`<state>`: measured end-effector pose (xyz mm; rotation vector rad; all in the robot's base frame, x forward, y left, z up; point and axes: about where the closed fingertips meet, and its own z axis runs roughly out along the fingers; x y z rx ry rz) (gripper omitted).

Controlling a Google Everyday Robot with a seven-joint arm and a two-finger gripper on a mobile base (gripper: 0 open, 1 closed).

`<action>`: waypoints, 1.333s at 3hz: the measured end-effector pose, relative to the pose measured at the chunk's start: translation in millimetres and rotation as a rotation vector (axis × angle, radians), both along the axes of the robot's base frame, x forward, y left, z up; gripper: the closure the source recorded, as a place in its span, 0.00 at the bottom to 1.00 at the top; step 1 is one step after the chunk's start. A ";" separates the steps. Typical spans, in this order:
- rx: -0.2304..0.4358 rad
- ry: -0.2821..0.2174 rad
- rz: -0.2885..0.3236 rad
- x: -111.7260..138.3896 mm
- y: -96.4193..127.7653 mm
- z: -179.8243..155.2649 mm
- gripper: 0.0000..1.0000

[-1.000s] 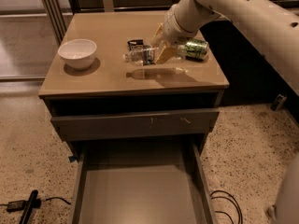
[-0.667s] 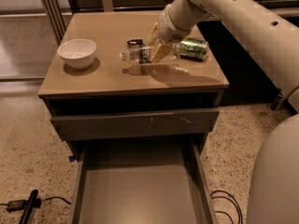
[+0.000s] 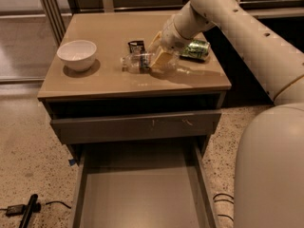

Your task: Pick water bottle from middle drawer and place on counter

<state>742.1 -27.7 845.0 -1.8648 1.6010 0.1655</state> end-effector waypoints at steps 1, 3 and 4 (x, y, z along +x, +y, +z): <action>0.000 0.000 0.000 0.0 0.0 1.0 0.85; 0.000 0.000 0.000 0.0 0.0 1.0 0.38; 0.000 0.000 0.000 0.0 0.1 0.9 0.15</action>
Offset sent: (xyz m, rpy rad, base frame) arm 0.0000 0.0000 0.0010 0.0000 0.0000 0.0000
